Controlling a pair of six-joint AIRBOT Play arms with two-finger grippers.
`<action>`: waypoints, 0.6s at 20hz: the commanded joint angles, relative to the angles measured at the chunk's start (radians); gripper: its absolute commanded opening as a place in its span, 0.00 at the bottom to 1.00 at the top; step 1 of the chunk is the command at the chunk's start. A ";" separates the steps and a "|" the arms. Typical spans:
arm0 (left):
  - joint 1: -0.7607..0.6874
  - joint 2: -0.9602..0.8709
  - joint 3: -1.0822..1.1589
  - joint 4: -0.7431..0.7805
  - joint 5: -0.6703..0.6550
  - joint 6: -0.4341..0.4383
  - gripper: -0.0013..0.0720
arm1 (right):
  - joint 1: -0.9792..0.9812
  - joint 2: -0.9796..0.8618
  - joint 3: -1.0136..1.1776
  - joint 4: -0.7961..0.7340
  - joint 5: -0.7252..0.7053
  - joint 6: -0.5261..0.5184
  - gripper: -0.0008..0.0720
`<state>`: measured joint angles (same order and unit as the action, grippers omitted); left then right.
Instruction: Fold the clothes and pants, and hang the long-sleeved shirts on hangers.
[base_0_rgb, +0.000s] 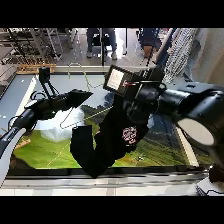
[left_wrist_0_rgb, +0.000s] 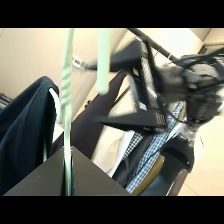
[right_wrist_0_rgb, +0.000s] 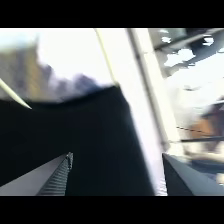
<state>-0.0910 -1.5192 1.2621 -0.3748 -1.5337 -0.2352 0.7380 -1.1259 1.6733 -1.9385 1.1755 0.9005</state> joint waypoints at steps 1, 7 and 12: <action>-0.001 -0.002 0.000 -0.007 -0.011 0.008 0.03 | -0.085 -0.053 -0.006 -0.044 -0.056 -0.242 0.89; -0.002 -0.002 0.000 -0.007 -0.011 0.003 0.03 | -0.087 -0.153 -0.006 0.021 -0.205 -0.240 0.64; -0.026 -0.003 0.000 0.025 0.028 -0.011 0.03 | -0.076 -0.171 -0.006 0.168 -0.279 -0.241 0.42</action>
<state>-0.1028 -1.5211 1.2621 -0.3763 -1.5368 -0.2333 0.6575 -1.2850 1.6676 -1.8641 0.9520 0.6685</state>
